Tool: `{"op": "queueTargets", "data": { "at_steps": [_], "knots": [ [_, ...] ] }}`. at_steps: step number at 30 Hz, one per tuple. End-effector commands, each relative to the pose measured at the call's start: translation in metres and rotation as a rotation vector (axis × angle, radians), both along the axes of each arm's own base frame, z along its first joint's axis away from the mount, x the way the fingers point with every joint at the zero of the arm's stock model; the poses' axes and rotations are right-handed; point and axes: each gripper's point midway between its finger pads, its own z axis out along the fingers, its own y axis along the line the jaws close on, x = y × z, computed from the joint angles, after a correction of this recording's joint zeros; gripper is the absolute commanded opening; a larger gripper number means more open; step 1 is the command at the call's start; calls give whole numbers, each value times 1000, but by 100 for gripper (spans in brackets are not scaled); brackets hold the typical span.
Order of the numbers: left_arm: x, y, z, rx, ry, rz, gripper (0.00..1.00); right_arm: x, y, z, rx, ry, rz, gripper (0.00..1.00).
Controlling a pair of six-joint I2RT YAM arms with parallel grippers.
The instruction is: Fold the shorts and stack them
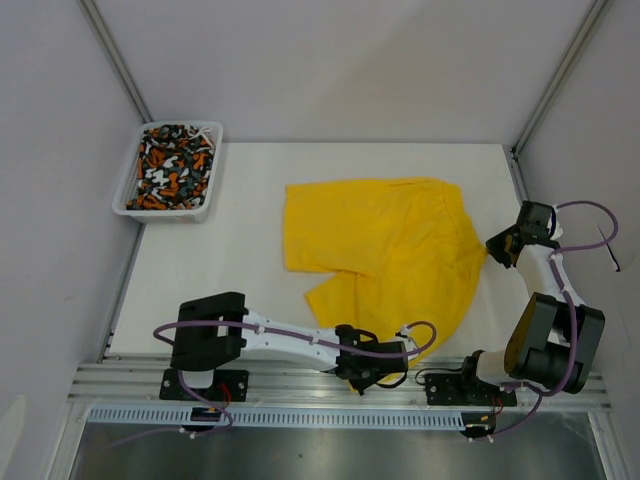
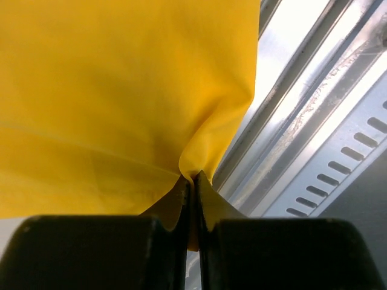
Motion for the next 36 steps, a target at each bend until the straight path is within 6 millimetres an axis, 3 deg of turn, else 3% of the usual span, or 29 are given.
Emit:
{"op": "queueTargets", "data": {
  "at_steps": [1, 6, 9, 10, 13, 19, 30, 36],
  "knots": [
    [-9, 4, 18, -28, 33, -6, 4, 4, 2, 2, 9, -23, -6, 0],
    [-19, -1, 30, -74, 83, -27, 0, 4, 2, 3, 13, -2, -5, 0],
    [-12, 7, 23, -36, 48, -6, 25, 5, 3, 1, 15, 4, -4, 0],
    [-8, 11, 20, -16, 32, 4, 42, 6, 3, 1, 16, 3, -3, 0],
    [7, 22, 16, 15, -23, 50, 61, 9, 5, 2, 19, -1, -2, 0],
    [46, 37, 22, 48, -122, 159, 63, 27, 8, 14, -12, 4, 2, 0],
    [99, 57, 51, -54, -199, 398, 65, 36, 16, -2, -46, 45, 5, 0],
    [110, 68, 35, 2, -197, 422, 64, 34, 17, -11, -43, 46, -14, 0]
  ]
}}
